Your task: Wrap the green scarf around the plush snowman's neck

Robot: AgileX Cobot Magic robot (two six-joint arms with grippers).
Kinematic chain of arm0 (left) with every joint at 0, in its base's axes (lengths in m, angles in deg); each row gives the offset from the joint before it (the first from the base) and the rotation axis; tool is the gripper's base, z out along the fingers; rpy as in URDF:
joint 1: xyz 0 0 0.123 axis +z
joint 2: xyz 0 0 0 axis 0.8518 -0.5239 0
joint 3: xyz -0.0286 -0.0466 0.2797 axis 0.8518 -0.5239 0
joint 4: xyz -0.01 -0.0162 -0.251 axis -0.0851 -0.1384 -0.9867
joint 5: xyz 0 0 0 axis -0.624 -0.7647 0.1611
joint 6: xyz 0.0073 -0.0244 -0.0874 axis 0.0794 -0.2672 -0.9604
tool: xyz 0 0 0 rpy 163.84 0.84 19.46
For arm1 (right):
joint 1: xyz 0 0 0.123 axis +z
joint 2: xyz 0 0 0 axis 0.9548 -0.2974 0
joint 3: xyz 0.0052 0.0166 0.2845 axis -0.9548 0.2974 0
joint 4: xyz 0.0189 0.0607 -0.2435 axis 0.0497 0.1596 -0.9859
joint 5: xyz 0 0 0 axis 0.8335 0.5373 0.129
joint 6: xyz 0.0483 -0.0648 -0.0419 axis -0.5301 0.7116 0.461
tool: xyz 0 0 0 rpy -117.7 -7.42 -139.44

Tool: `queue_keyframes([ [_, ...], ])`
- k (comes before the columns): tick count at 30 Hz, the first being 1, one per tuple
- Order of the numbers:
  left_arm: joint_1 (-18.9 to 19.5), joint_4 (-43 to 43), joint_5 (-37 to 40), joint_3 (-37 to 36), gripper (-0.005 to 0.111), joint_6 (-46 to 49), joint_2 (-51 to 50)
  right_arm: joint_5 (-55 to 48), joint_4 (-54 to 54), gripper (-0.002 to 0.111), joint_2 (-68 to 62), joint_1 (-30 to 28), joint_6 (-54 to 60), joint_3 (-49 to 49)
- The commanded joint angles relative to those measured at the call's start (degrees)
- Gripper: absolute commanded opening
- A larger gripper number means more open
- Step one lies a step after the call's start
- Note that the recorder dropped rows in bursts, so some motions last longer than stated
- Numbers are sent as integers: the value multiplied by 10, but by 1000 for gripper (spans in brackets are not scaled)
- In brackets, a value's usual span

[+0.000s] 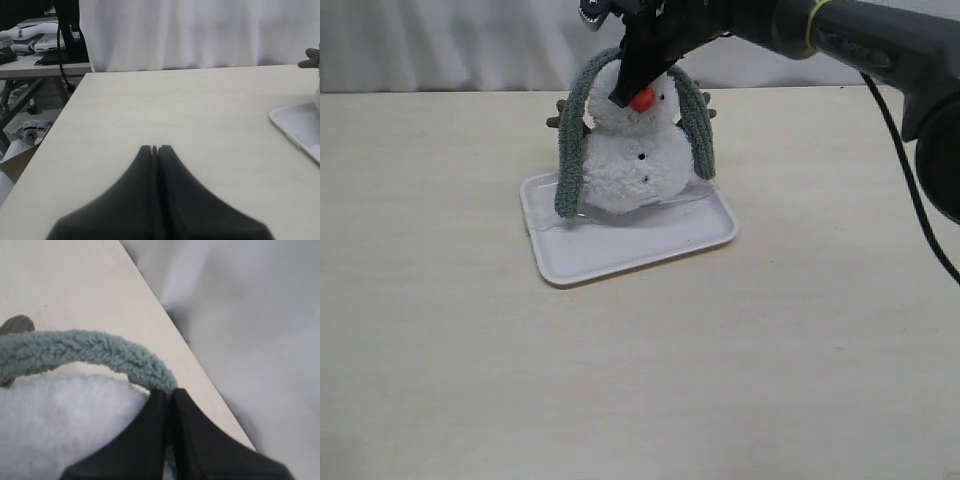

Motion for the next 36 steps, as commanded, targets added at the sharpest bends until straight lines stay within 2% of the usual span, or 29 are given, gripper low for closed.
queue_keyframes([
  [1, -1, 0, -6, -2, 0, 0, 1, -38, -32, 4, 0, 0, -2, -2],
  [7, -1, 0, -6, -2, 0, 0, 1, -102, -87, 4, 0, 0, -2, -2],
  [11, -1, 0, -6, -2, 0, 0, 1, -127, -83, 5, 8, 0, -2, -4],
  [13, -1, 0, -6, -2, 0, 0, 1, -127, -64, 10, 15, 0, -2, -4],
  [20, -1, 0, -6, -2, 0, 0, 1, -136, -33, 37, 55, 0, -15, -4],
  [24, -1, 0, -6, -2, 0, 0, 1, -148, -33, 44, 74, 0, -54, -4],
  [32, -1, 0, -6, -2, 0, 0, 1, -210, -33, 45, 93, 0, -97, -4],
  [36, -1, 0, -6, -2, 0, 0, 1, -212, -34, 45, 95, -18, -226, -4],
])
